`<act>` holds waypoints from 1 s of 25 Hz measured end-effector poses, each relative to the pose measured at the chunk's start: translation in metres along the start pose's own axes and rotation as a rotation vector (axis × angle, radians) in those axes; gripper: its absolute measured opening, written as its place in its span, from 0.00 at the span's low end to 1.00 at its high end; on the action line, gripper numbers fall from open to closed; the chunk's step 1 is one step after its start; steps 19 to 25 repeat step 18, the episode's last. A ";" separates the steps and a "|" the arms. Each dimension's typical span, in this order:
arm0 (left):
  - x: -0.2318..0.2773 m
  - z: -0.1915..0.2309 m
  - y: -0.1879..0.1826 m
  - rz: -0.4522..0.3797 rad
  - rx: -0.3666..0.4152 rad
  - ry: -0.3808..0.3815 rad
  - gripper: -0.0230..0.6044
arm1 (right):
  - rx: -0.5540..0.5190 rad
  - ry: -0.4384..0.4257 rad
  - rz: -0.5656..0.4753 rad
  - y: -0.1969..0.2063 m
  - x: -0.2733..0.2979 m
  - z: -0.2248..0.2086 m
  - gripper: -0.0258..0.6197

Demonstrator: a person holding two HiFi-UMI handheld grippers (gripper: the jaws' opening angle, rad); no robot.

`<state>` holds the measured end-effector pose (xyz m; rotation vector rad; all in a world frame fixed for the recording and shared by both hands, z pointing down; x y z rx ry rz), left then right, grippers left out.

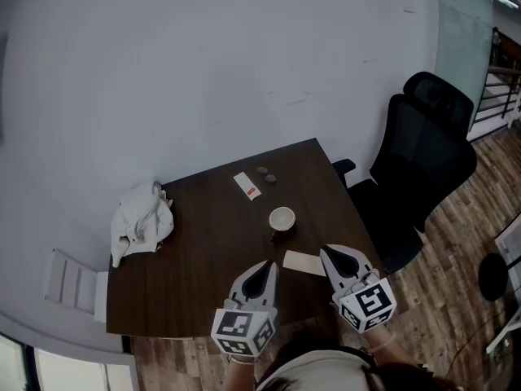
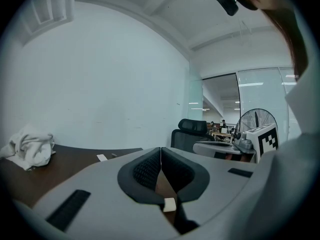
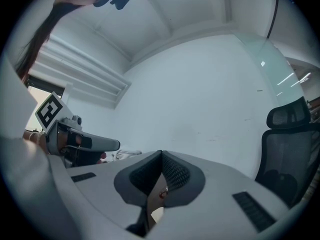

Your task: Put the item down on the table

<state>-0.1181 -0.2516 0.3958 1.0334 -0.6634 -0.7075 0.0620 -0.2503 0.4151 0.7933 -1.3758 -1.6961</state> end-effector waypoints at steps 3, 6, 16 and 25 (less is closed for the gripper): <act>-0.001 0.001 0.001 0.002 0.002 0.001 0.07 | -0.012 0.005 0.003 0.001 0.000 0.002 0.05; -0.001 0.002 0.003 0.007 0.003 0.002 0.07 | -0.020 0.011 -0.011 0.001 0.001 0.002 0.05; 0.000 0.004 0.005 0.019 0.000 0.007 0.07 | -0.075 0.010 0.020 0.005 0.007 0.006 0.05; 0.001 0.004 0.006 0.023 -0.002 0.009 0.07 | -0.072 0.000 0.022 0.005 0.009 0.007 0.05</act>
Point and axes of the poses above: the fingertips, and each gripper's own axes: x forward along the fingers, z to its left, y out of its underside, the point moved 7 cm from there along -x, backward along the fingers, and after that the axes turned 14 degrees about -x, right-handed, at the moved point
